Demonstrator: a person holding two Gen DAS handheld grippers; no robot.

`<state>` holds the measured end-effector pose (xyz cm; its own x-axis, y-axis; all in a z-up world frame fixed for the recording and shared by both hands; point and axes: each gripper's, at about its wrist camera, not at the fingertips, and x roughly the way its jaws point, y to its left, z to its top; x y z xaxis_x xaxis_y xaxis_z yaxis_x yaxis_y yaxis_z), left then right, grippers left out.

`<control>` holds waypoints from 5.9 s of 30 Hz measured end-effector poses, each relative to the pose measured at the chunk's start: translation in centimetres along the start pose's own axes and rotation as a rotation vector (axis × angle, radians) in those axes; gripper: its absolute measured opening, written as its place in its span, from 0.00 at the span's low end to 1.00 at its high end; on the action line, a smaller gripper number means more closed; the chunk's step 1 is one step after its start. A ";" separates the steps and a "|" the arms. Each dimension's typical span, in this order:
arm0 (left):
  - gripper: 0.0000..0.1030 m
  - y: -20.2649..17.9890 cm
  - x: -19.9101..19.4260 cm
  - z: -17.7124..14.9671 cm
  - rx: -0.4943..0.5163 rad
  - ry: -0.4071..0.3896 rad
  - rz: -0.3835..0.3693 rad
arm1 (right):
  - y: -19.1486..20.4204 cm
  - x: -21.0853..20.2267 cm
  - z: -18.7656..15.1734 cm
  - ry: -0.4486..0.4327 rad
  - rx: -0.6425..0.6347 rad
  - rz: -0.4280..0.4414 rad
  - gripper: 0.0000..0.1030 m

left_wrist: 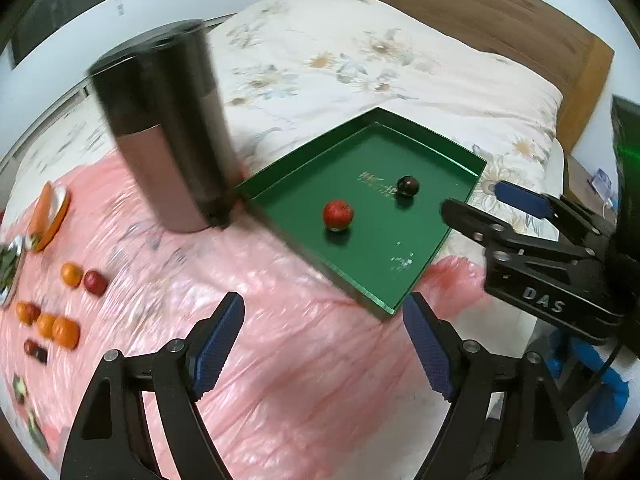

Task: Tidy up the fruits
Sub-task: 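Withdraw both open tools from the green tray back toward the fruits, then grasp another dark plum with the left tool while the right tool grasps a red apple, then carry the plum in the left tool while the right tool carries the apple to the green tray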

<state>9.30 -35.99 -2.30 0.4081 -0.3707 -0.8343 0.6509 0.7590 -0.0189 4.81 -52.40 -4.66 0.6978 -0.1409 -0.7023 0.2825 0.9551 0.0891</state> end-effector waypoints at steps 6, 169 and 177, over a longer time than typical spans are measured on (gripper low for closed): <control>0.75 1.4 -3.3 -1.9 -0.026 -0.039 0.086 | 1.4 -2.5 -0.9 -0.008 0.017 0.017 1.00; 0.22 42.9 1.0 -18.8 -0.976 -0.124 0.134 | 34.3 17.2 0.8 0.154 -0.386 0.454 0.31; 0.22 42.2 0.7 -19.0 -0.959 -0.129 0.118 | 33.5 16.2 0.2 0.164 -0.373 0.460 0.31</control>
<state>24.87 5.96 -14.11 0.5417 -0.2767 -0.7937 -0.1725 0.8875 -0.4272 25.68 -22.70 -12.90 0.5748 0.3207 -0.7528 -0.2931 0.9397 0.1765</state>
